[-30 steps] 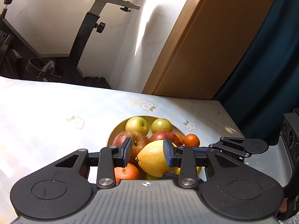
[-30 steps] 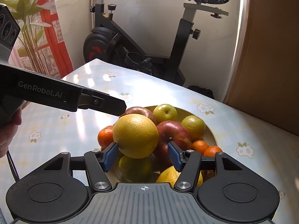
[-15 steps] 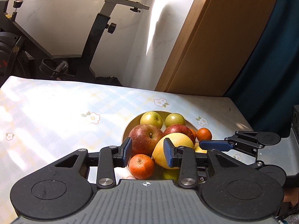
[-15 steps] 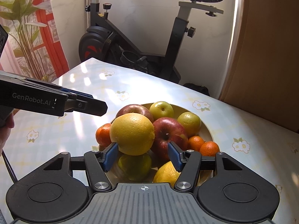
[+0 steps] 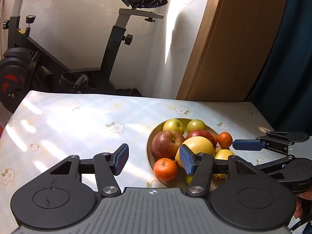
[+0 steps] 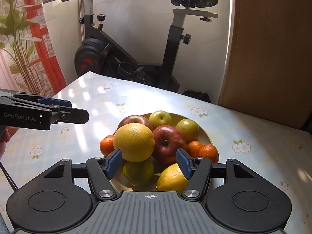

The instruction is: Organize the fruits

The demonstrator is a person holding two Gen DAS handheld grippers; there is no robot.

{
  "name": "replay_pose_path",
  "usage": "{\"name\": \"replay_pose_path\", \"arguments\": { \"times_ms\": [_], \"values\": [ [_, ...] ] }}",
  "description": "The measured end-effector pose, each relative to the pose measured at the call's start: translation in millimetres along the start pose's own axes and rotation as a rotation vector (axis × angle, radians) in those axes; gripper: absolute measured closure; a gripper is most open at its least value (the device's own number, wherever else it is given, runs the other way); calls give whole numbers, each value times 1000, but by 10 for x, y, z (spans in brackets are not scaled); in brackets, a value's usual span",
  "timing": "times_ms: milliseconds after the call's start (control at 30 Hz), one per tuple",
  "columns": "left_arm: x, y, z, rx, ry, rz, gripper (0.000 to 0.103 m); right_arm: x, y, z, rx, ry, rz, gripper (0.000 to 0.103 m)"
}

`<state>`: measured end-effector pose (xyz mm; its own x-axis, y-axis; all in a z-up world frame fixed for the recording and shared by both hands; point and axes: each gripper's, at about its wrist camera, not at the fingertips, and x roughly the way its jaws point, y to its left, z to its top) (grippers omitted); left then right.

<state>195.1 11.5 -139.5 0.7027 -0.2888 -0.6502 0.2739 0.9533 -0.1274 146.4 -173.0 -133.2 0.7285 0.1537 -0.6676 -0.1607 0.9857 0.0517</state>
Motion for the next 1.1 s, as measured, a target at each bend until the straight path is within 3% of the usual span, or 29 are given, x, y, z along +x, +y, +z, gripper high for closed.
{"name": "replay_pose_path", "arguments": {
  "times_ms": [167, 267, 367, 767, 1100],
  "values": [
    [-275, -45, -8, 30, -47, 48, 18, -293, -74, -16, 58, -57, -48, 24],
    [-434, -73, -15, 22, -67, 69, 16, -501, -84, -35, 72, -105, -97, 8],
    [-606, -116, -20, 12, -95, 83, 16, -683, -81, -47, 77, -139, -128, 0],
    [-1329, -418, -28, 10, -169, 155, 16, -1287, -16, -116, 136, -198, -139, 0],
    [-1668, -620, -88, 21, -220, 205, 16, -1599, 127, -182, 138, -218, -137, 0]
  ]
}}
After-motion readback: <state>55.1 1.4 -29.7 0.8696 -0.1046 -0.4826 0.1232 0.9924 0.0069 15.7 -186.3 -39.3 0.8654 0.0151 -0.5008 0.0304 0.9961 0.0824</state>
